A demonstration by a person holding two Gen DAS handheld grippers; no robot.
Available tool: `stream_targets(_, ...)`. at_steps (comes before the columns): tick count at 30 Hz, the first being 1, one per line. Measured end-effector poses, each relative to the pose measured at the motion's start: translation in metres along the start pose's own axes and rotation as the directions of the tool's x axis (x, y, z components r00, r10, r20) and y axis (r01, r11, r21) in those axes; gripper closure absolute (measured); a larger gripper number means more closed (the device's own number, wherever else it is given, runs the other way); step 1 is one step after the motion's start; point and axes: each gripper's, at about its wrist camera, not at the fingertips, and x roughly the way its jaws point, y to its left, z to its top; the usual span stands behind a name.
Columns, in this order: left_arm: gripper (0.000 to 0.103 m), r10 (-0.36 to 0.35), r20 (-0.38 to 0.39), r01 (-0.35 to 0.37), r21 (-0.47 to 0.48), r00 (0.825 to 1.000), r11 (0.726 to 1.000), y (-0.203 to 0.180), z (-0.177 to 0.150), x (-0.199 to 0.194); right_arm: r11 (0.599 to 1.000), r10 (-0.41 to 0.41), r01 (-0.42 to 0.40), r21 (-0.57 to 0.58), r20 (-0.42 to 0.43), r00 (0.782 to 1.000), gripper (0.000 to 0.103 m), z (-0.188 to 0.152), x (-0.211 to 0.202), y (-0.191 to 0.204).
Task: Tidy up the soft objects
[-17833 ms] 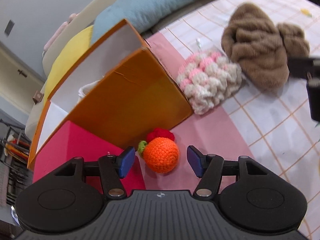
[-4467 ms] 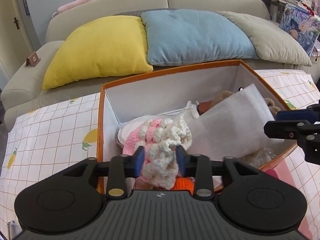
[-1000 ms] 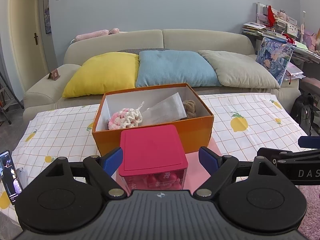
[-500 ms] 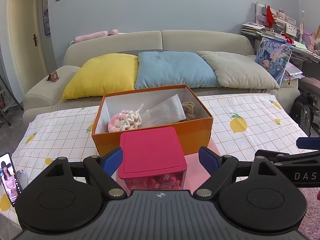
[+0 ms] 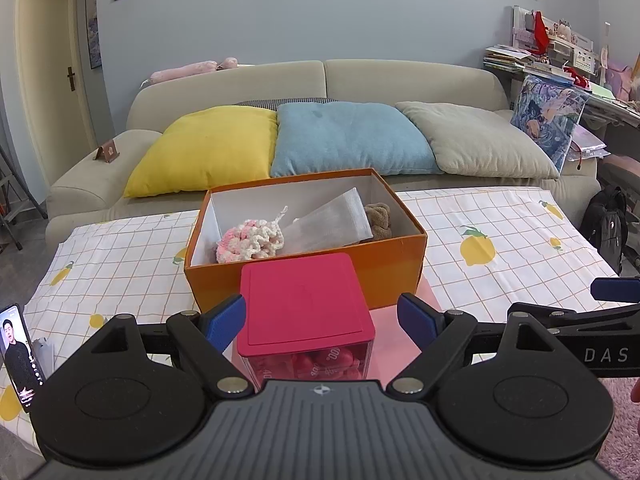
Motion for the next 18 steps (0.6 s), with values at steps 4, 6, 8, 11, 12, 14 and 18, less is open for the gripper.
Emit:
stream_targets(4, 0.003, -0.001, -0.006, 0.001, 0.0, 1.0, 1.0, 0.0, -0.0008, 0.0004, 1.0, 0.0, 0.0, 0.005, -0.005, 1.0, 0.003, -0.0007, 0.0011, -0.0004)
stream_targets(6, 0.003, -0.001, -0.008, 0.001, 0.0, 1.0, 1.0, 0.0001, -0.0014, 0.0003, 1.0, 0.001, -0.001, 0.005, -0.008, 1.0, 0.003, -0.0008, 0.0019, -0.0003)
stream_targets(8, 0.003, -0.003, -0.012, 0.003, 0.001, 1.0, 1.0, 0.0, -0.0014, 0.0003, 1.0, 0.002, -0.002, 0.005, -0.011, 1.0, 0.003, -0.0009, 0.0023, -0.0001)
stream_targets(11, 0.003, -0.001, -0.012, 0.001, 0.004, 1.0, 1.0, -0.0003, -0.001, 0.0002, 1.0, 0.004, -0.004, 0.003, -0.018, 1.0, 0.003, -0.0013, 0.0039, 0.0001)
stream_targets(12, 0.003, -0.002, -0.012, 0.002, 0.004, 1.0, 1.0, -0.0005, -0.001, 0.0001, 1.0, 0.005, -0.005, 0.003, -0.02, 1.0, 0.003, -0.0017, 0.0042, 0.0)
stream_targets(14, 0.003, -0.005, -0.012, 0.005, 0.007, 1.0, 1.0, -0.0001, -0.0012, 0.0001, 1.0, 0.007, -0.007, 0.002, -0.025, 1.0, 0.003, -0.0026, 0.0047, 0.0)
stream_targets(18, 0.003, -0.004, -0.011, 0.004, 0.012, 1.0, 1.0, -0.0006, -0.0013, -0.0001, 1.0, 0.008, -0.008, 0.003, -0.031, 0.999, 0.003, -0.0036, 0.0051, -0.0001)
